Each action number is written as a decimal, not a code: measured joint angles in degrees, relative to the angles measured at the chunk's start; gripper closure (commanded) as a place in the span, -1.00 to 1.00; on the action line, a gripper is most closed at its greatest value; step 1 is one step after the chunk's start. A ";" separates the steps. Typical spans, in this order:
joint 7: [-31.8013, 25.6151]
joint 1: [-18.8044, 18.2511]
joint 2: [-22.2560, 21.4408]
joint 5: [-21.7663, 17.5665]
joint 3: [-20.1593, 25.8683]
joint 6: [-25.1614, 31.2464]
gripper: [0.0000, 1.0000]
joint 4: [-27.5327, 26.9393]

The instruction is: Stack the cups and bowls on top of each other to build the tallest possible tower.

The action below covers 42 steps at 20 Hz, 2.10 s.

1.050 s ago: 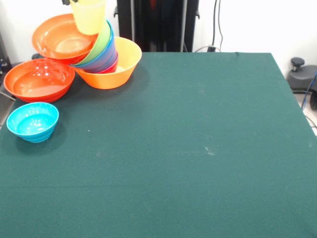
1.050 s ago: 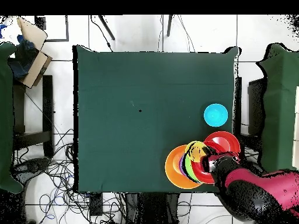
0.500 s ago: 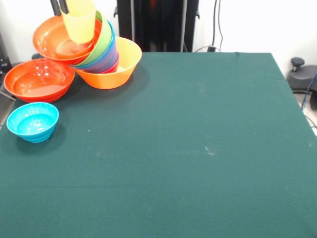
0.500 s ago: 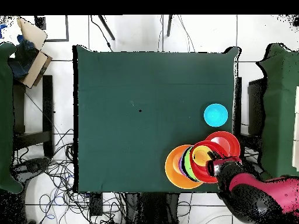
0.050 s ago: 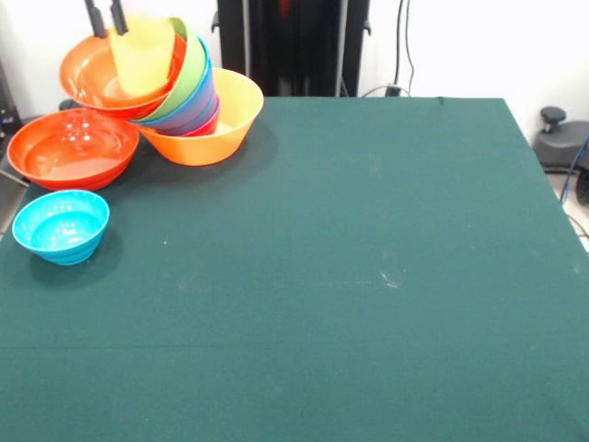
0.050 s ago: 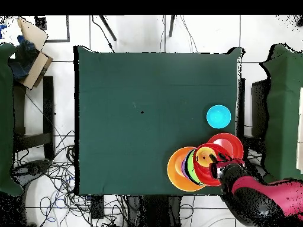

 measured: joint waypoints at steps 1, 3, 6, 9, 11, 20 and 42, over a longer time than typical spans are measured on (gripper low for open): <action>0.00 0.00 -0.01 -0.02 0.00 -0.04 -1.00 0.00; 0.00 0.01 -0.03 -0.06 0.00 -0.11 -1.00 0.01; 0.00 0.02 -0.20 -0.11 0.01 -0.11 -1.00 0.03; 0.00 0.02 -0.94 0.12 0.19 -0.11 -1.00 0.05; 0.00 0.02 -1.34 0.40 0.35 -0.11 -1.00 0.06; 0.00 -0.03 -6.89 5.33 3.38 -0.11 -1.00 1.09; 0.86 28.07 -11.48 4.59 -5.81 -2.02 -1.00 -5.32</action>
